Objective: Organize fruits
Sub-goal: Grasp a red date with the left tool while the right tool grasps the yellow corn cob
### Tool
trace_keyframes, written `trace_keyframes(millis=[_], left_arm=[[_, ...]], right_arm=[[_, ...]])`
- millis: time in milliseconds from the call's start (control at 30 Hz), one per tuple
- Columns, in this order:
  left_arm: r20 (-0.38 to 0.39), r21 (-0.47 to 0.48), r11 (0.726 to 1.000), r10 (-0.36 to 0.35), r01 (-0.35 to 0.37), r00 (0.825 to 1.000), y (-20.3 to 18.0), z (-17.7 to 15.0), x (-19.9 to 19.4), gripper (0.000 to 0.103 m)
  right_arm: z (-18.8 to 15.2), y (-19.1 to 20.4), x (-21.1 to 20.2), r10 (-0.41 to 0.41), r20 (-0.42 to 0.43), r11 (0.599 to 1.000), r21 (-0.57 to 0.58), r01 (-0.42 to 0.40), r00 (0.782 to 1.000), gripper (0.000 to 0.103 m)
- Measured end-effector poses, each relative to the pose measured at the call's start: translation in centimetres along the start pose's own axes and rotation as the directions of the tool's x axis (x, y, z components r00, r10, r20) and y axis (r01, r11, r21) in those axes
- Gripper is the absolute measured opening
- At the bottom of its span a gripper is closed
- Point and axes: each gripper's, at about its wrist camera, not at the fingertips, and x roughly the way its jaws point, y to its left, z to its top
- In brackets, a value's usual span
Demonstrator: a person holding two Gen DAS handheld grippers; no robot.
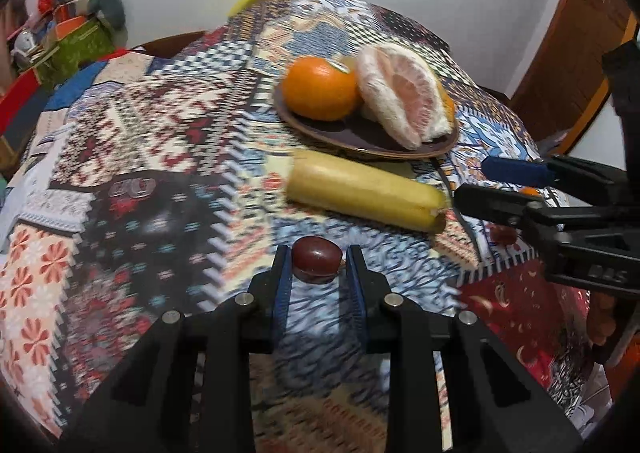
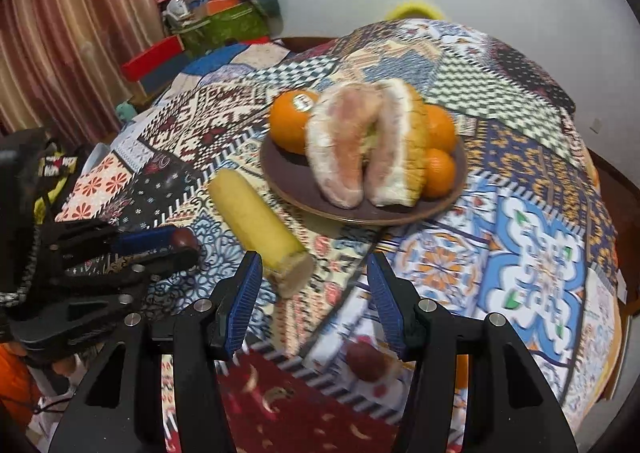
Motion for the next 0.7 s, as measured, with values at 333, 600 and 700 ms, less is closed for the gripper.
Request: trace_keyframes(millis=[333,600,700], left_arm=[[0.019,-0.044,0.999,-0.009,0.01,1.0,2.3,-1.0,-1.5,0.027],[0.027,-0.031,0.999,-0.028,0.028,0.999,1.3,-1.2,-1.7,0.027],[0.028,-0.032,0.999,-0.036,0.037,0.999,1.1,-1.2,-1.8,0.027]], right_arm=[[1.5,2.1,3.6,0.035,-0.077,0.998,-0.058,-0.039,0.996,0.051],[0.6,2.3,3.3,0.023,-0.091,0.995,-0.094,-0.031,0.996,0.041],[-0.1,2.4,2.7,0.035,-0.097,0.994,-0.104,-0.045,0.995,0.037]])
